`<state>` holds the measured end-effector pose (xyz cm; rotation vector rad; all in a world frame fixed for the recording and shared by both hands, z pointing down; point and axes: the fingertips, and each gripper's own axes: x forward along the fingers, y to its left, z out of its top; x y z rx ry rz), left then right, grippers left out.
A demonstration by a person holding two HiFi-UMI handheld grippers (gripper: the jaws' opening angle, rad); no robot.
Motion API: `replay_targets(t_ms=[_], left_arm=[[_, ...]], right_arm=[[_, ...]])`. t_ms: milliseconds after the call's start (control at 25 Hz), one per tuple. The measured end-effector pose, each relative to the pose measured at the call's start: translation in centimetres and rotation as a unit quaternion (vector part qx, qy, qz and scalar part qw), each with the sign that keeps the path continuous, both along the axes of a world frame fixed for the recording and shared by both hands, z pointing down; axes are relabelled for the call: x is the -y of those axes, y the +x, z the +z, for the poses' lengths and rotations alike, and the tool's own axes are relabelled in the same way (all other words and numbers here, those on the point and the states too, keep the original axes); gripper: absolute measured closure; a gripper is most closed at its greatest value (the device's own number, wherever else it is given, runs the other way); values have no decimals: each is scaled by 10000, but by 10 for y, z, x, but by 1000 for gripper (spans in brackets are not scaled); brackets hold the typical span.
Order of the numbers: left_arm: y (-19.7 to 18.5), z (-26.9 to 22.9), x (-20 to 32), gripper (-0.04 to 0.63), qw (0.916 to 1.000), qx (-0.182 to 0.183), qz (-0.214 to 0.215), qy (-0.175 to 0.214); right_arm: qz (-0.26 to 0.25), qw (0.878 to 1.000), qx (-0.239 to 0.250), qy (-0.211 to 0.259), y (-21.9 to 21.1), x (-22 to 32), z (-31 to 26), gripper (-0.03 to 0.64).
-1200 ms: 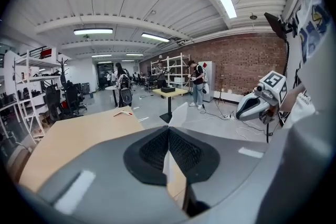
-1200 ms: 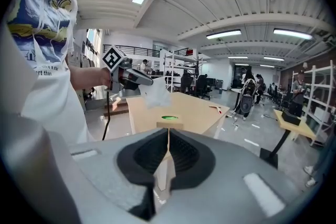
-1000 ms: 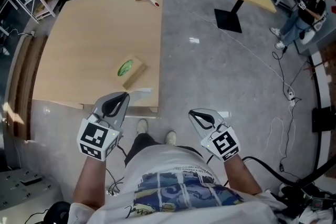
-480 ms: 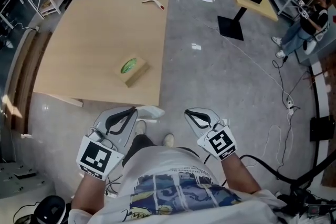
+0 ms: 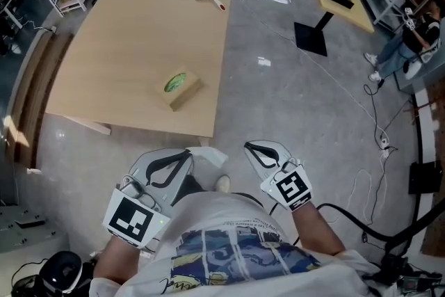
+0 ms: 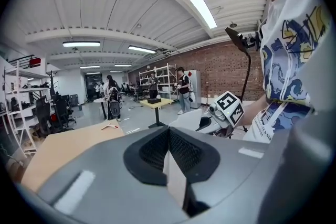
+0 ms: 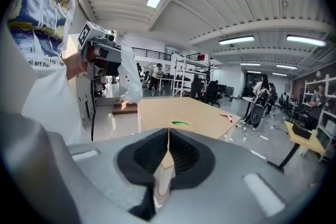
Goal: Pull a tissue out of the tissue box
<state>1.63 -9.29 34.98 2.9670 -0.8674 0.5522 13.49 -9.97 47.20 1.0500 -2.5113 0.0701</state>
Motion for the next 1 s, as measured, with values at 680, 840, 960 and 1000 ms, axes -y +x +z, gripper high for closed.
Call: replay_targets(t_ms=[680,840,960,1000], left_arm=[[12,-7,-2,589,9994,2,327,138],[12,-8,-1,589,9992,27,370,152],[13,-9,2,589,9991,34,392,154],[14,-9,2,589,9990,43,406,163]], right_arm=[[21,9999,-87,-69,-1,6,9,611],[36,9999,-73,-76,-3,7,9,611],[45,9999,-80,-89,-2,8,10,611],[51,9999,-83,-93,-1,8,10,611]])
